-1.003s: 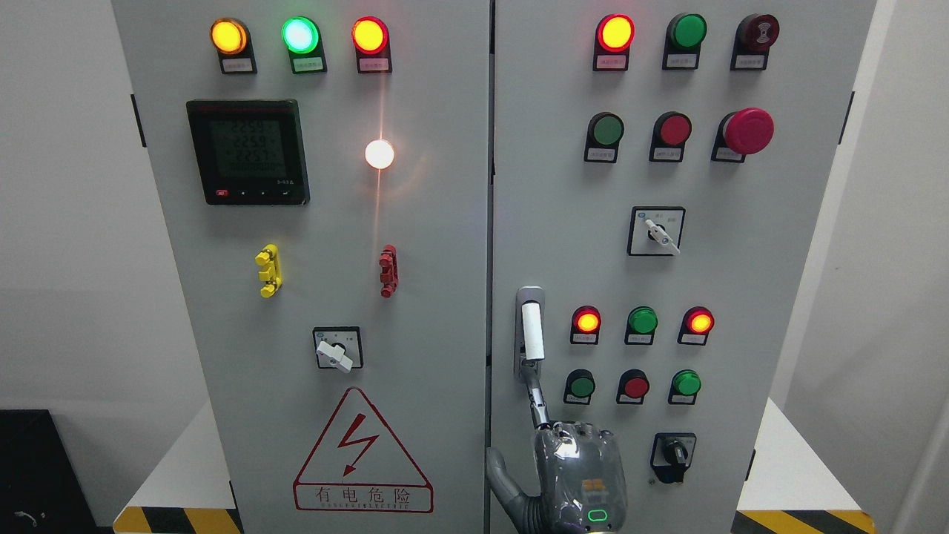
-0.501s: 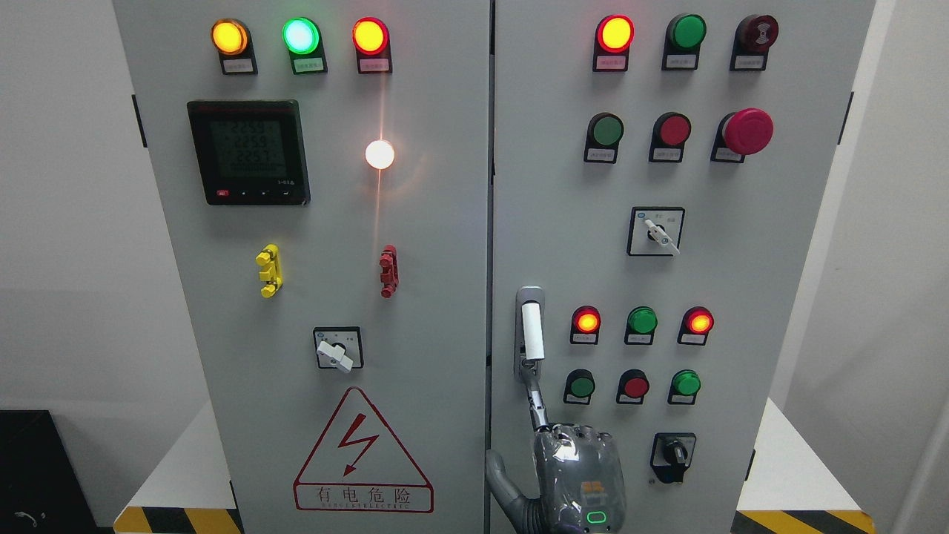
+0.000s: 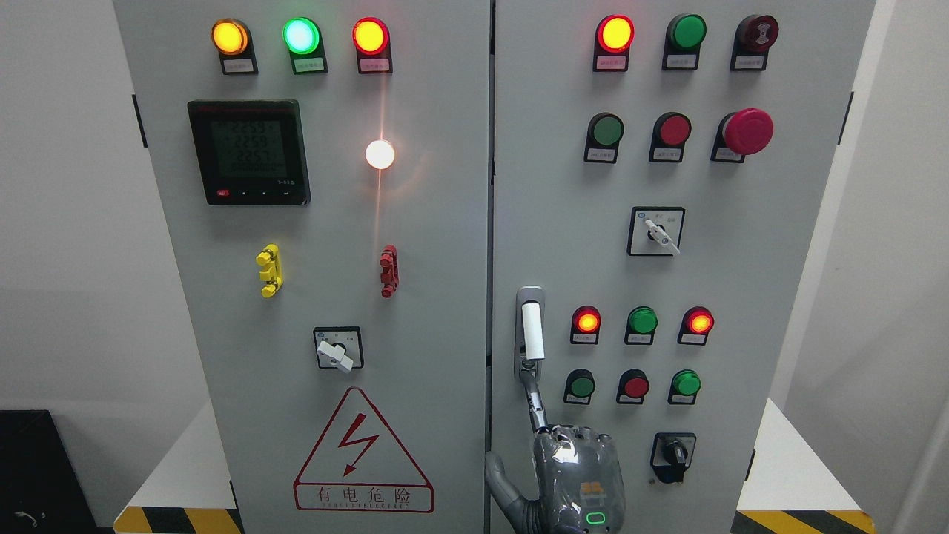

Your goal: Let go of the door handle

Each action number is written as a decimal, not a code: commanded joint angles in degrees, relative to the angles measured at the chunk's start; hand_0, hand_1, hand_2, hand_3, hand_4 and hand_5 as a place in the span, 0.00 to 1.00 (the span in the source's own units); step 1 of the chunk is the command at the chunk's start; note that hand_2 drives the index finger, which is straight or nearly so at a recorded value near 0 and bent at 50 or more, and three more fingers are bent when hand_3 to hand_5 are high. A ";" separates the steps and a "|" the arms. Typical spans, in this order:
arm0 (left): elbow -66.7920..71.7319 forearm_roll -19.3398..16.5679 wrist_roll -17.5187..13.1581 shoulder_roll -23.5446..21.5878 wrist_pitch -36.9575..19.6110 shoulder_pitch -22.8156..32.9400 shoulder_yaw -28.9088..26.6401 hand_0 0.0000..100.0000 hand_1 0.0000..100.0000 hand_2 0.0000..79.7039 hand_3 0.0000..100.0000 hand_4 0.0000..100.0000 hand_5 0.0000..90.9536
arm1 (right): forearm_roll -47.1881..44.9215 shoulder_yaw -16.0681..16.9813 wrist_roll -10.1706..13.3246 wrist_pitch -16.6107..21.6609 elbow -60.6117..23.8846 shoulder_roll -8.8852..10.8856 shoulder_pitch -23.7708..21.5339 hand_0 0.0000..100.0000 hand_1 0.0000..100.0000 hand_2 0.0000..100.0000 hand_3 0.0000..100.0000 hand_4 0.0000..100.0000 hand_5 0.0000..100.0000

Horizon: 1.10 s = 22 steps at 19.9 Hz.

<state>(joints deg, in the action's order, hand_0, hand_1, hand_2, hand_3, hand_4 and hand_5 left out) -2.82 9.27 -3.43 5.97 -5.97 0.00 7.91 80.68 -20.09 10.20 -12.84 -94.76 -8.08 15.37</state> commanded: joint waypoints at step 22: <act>0.01 -0.04 0.00 0.01 -0.01 0.53 0.00 0.12 0.56 0.00 0.00 0.00 0.00 | 0.00 -0.47 1.32 0.01 -2.10 0.00 0.01 0.41 0.31 0.08 1.00 0.99 1.00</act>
<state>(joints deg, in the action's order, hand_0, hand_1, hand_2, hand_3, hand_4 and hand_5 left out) -2.82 9.29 -3.43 5.96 -5.97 0.00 7.91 80.68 -20.46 11.30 -12.93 -94.31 -8.08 15.38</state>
